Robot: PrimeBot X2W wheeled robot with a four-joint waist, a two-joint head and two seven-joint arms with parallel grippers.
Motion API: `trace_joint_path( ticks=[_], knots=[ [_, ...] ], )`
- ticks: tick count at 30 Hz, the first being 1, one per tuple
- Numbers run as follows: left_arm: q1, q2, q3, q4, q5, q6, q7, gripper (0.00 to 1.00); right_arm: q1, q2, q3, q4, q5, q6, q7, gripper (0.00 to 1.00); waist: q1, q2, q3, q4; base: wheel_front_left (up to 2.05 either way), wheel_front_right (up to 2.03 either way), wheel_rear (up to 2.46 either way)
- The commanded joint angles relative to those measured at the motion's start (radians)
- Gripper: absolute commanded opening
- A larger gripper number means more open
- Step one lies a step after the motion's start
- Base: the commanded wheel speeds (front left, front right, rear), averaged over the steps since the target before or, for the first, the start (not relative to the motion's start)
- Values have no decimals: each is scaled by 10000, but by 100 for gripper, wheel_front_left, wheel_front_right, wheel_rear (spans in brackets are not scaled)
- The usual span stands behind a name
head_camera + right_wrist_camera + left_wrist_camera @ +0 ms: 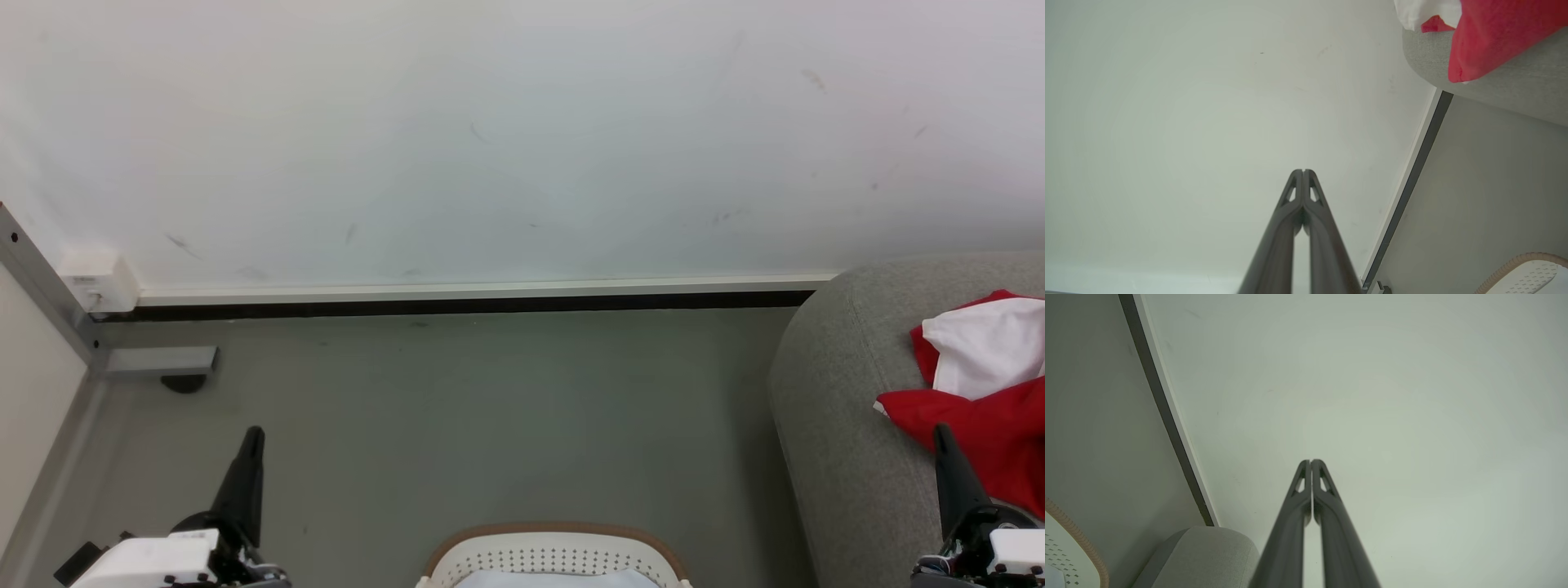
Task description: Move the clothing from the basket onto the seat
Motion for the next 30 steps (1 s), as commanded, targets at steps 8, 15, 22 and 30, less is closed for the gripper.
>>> trace_joint_path(
  ticks=[8, 15, 22, 30],
  knots=[
    [-75, 17, 26, -37, -124, -8, 35, 0, -51, -141, 64, -52, 100, -23, -86, 0, 0, 0, 0, 0, 0, 0, 0],
    [-75, 17, 26, -39, -124, -8, 35, 0, -52, -183, 127, -71, 154, -23, -116, 0, 0, 0, 1, 0, 0, 0, 0],
    [-74, 17, 26, -40, -124, -8, 35, 0, -54, -209, 186, -89, 224, -24, -184, 0, 0, 0, 1, 0, 0, 0, 0],
    [-74, 17, 26, -40, -124, -7, 35, 0, -56, -247, 235, -107, 262, -24, -209, 0, 0, 0, 2, 0, 0, 0, 0]
  ],
)
